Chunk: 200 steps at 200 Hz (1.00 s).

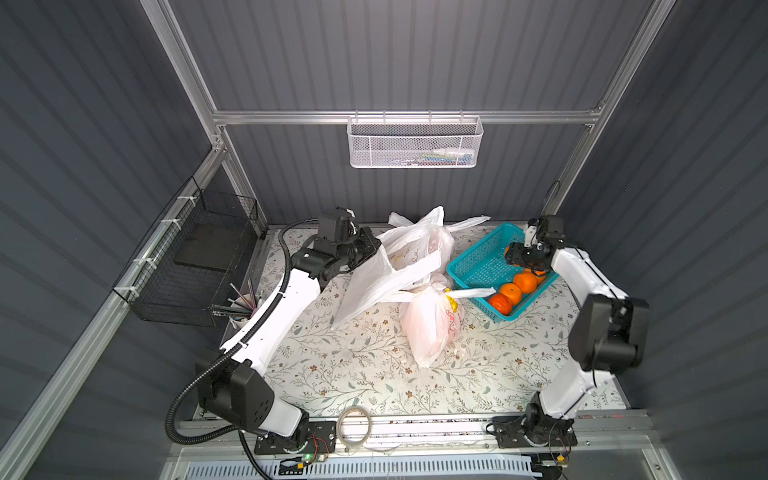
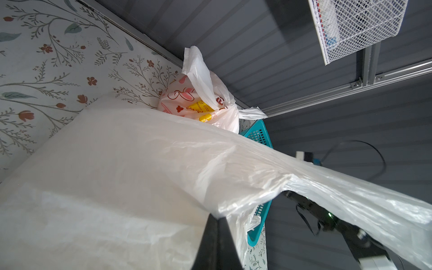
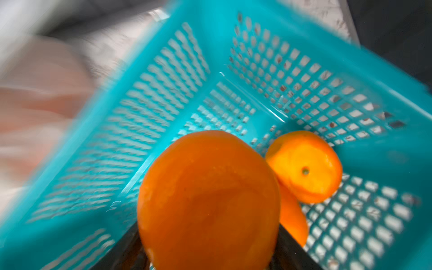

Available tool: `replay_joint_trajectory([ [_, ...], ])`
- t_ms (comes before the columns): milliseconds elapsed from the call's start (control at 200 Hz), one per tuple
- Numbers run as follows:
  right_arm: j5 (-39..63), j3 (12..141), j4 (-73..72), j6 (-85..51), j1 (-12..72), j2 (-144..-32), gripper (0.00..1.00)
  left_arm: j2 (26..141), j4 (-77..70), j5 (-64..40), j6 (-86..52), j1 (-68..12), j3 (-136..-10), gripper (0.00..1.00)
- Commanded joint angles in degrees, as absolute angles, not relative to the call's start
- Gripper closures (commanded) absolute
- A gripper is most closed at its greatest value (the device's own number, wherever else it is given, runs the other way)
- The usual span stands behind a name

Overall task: Place the oranges into plastic bags & tie knots
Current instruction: Pick up the orange from the basket, then place the orange in the plastic bag.

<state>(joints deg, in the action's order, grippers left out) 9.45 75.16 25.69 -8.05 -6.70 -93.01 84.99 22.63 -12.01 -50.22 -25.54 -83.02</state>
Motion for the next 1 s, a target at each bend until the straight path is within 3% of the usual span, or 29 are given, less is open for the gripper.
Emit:
replay_joint_trajectory([
  [0, 24.8, 64.9, 17.1, -16.8, -5.1, -81.8, 0.32, 85.9, 21.9, -12.5, -49.6, -25.8, -82.5, 1.0],
  [165, 39.2, 55.0, 12.4, -24.6, 1.0, -68.9, 0.33, 86.6, 21.6, -13.2, -49.4, -25.8, -82.5, 1.0],
  [400, 39.7, 52.5, 4.3, -31.0, 16.0, -61.9, 0.33, 87.1, 21.0, -13.4, -49.7, -25.8, -81.6, 1.0],
  [625, 34.7, 58.2, -0.7, -31.8, 24.6, -70.4, 0.34, 87.1, 19.7, -15.8, -49.7, -25.8, -81.5, 1.0],
  [881, 29.5, 67.9, -1.6, -31.3, 28.3, -85.0, 0.33, 86.9, 18.5, -18.0, -50.2, -25.8, -81.5, 1.0],
  [996, 28.6, 70.6, -0.3, -31.2, 28.7, -89.8, 0.25, 86.8, 17.9, -18.5, -50.5, -25.8, -79.4, 1.0],
])
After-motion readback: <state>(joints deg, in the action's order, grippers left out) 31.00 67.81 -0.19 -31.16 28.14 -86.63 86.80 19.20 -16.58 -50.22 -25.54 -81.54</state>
